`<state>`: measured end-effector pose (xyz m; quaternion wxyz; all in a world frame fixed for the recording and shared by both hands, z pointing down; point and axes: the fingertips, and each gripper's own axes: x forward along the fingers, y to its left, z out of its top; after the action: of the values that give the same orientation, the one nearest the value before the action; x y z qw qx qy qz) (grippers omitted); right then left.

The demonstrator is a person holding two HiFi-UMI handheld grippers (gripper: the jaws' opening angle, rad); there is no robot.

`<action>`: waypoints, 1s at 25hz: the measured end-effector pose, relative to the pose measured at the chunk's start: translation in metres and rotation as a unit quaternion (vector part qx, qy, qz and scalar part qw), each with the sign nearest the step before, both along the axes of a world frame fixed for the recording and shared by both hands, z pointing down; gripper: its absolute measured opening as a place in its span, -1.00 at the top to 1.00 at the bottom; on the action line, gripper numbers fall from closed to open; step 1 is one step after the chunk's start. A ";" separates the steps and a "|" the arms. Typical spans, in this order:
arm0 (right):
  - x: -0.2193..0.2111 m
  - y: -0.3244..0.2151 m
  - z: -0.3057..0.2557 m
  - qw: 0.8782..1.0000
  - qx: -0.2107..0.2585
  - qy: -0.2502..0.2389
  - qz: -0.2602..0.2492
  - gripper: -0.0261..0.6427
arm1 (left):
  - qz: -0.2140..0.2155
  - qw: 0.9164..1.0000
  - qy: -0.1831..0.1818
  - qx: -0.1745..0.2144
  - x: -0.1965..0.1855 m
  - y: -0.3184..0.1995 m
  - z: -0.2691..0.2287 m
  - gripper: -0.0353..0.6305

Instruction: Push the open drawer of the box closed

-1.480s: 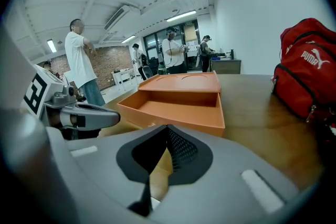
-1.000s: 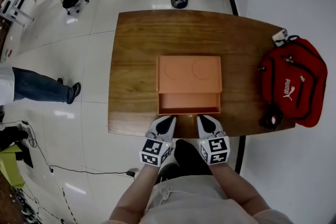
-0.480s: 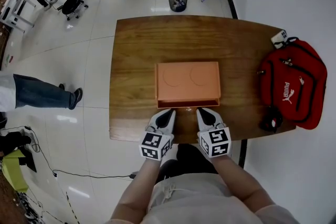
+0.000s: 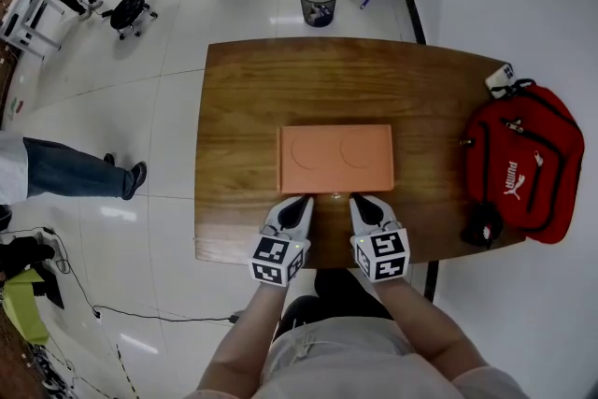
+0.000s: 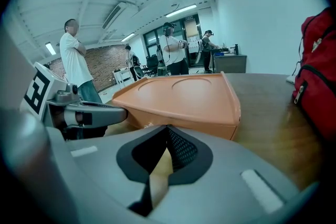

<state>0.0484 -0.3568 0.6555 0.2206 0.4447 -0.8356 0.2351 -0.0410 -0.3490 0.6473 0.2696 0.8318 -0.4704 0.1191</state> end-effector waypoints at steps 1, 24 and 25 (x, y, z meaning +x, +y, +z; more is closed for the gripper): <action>0.000 -0.001 -0.001 1.000 0.002 0.000 0.001 0.90 | -0.001 1.000 0.003 0.001 0.000 -0.001 0.000 0.88; 0.010 0.105 -0.212 0.967 0.246 -0.056 -0.012 0.90 | -0.009 0.961 0.023 0.275 -0.010 0.116 -0.235 0.88; 0.012 0.116 -0.218 0.967 0.248 -0.062 -0.006 0.90 | -0.012 0.958 0.023 0.284 -0.012 0.129 -0.241 0.88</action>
<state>0.0600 -0.2408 0.4379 0.0519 0.4652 -0.8825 0.0461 -0.0529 -0.2196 0.4060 0.0340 0.8711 -0.4881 -0.0416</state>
